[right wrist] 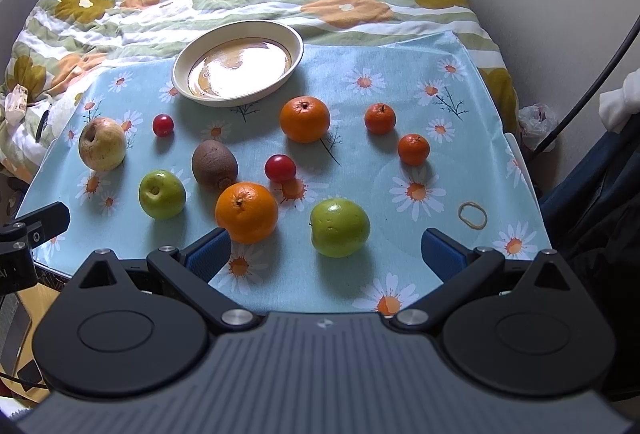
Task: Organize fruits
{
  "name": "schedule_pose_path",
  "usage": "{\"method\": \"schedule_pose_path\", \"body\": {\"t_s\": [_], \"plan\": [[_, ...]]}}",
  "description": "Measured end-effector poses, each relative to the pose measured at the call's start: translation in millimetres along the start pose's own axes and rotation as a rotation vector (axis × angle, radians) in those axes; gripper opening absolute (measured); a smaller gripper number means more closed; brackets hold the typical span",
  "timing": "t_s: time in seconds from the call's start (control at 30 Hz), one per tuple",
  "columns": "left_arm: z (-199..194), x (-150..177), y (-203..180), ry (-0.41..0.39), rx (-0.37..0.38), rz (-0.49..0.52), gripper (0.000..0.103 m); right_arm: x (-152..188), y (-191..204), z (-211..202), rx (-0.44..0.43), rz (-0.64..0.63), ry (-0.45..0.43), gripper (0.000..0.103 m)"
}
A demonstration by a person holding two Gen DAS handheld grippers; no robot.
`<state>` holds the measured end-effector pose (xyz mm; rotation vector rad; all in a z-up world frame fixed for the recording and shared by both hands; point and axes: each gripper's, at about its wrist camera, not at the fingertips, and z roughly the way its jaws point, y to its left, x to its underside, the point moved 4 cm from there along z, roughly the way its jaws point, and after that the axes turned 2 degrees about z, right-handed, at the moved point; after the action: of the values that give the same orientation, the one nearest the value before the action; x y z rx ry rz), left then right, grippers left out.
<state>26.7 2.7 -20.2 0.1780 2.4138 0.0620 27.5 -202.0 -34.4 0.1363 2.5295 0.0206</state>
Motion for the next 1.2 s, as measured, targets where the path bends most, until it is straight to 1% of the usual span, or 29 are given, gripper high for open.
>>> {"method": "schedule_pose_path", "body": {"t_s": [0.17,0.37,0.47,0.57,0.63,0.77,0.9,1.07,1.2], "plan": [[-2.4,-2.4,1.9,-0.009,0.013,0.015,0.102,-2.6,1.9,-1.3,0.007,0.018,0.001,0.103],[-2.2,-4.4,4.8,-0.033,0.026,0.042,0.103,-1.8,5.3,-3.1,0.025,0.038,-0.017,0.103],[0.2,-5.4,5.2,-0.043,0.034,0.055,0.103,-1.3,7.2,-2.4,0.033,0.030,-0.024,0.103],[6.5,-3.5,2.5,-0.052,0.044,0.087,0.103,0.3,6.5,1.7,0.039,0.024,-0.029,0.103],[14.0,-1.2,-0.2,-0.040,0.055,0.102,0.103,1.3,4.6,5.1,0.042,0.025,-0.029,0.103],[29.4,2.8,-5.9,-0.028,0.074,0.089,0.103,2.1,-0.5,14.7,0.025,0.019,-0.029,0.103],[44.1,8.0,-11.1,-0.026,0.060,0.057,0.103,4.5,-2.8,27.7,0.001,-0.031,-0.030,0.103],[65.7,16.2,-19.0,-0.022,0.007,0.042,0.102,11.9,-8.6,53.6,-0.051,-0.106,-0.007,0.103],[84.5,22.7,-25.0,-0.021,-0.020,0.021,0.102,17.6,-15.4,75.9,-0.077,-0.146,0.006,0.103]]}}
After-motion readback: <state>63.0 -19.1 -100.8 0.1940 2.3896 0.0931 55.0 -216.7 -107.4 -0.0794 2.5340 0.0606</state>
